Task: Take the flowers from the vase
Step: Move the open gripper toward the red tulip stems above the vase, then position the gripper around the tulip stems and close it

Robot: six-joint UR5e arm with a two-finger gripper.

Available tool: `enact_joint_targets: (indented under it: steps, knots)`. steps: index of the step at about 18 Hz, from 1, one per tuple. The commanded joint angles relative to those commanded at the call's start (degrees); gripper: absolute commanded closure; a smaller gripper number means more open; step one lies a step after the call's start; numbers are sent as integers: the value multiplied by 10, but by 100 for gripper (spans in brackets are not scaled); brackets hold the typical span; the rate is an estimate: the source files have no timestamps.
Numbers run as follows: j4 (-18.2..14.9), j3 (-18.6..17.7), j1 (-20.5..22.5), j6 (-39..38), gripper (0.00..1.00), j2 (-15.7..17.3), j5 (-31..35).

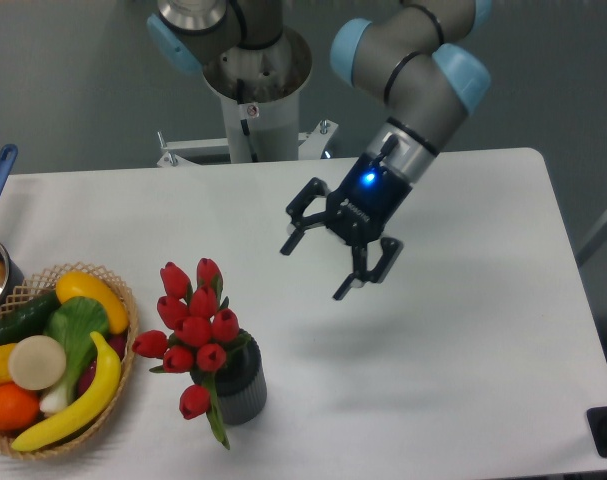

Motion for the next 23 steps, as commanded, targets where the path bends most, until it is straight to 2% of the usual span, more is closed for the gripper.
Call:
enact_joint_targets:
  steps: [2,5,7,18,23]
  knots:
    - [21,6,-17,-3,0,-13,-2]
    - [26,7,-23,-4,0,-28,-3]
    - [40,13,-33,-4,0,-42,-13]
    - [45,57,-62,-35,0,-83,-31]
    - [59,59,-71,-35,0,-90,-31]
